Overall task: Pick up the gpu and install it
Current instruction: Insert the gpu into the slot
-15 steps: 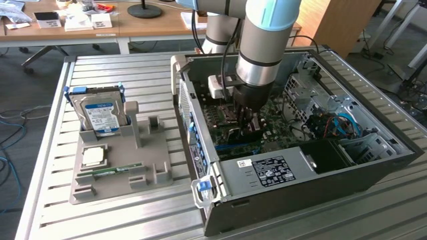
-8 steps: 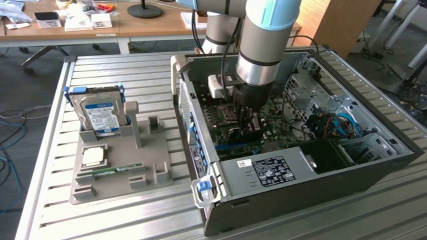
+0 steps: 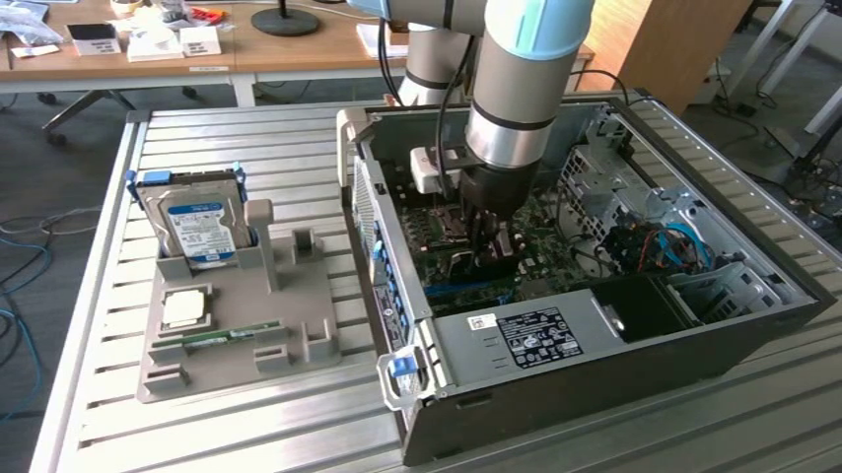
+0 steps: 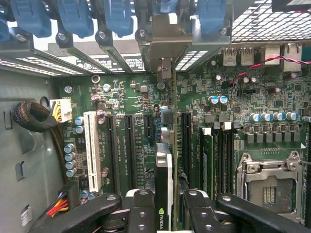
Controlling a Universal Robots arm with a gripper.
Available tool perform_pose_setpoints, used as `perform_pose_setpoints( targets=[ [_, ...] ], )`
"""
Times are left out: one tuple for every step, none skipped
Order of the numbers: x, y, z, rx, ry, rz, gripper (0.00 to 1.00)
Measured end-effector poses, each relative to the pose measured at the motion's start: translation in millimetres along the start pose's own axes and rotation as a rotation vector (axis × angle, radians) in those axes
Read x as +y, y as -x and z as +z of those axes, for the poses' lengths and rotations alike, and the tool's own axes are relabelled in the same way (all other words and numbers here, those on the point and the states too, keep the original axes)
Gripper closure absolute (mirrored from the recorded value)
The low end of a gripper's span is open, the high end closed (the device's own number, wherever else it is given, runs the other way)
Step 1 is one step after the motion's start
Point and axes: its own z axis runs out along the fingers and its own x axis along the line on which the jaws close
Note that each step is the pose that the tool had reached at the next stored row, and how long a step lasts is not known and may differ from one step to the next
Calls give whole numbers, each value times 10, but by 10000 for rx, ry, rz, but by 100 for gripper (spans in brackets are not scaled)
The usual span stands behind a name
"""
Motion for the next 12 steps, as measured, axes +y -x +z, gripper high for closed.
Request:
perform_pose_setpoints(
  targets=[
    [0, 0, 1, 0, 0, 0, 73],
    [0, 0, 3, 0, 0, 0, 73],
    [0, 0, 9, -3, -1, 0, 73],
    [0, 0, 13, -1, 0, 0, 73],
    [1, 0, 16, 3, 1, 0, 73],
    [1, -1, 20, 7, 3, 0, 73],
    [1, -1, 25, 8, 3, 0, 73],
    [1, -1, 30, 8, 3, 0, 73],
    [2, -1, 36, 5, 3, 0, 73],
    [2, 0, 39, 0, 2, 0, 73],
    [1, 0, 40, 0, 0, 0, 73],
    [1, 0, 39, 1, 0, 0, 73]
  ],
)
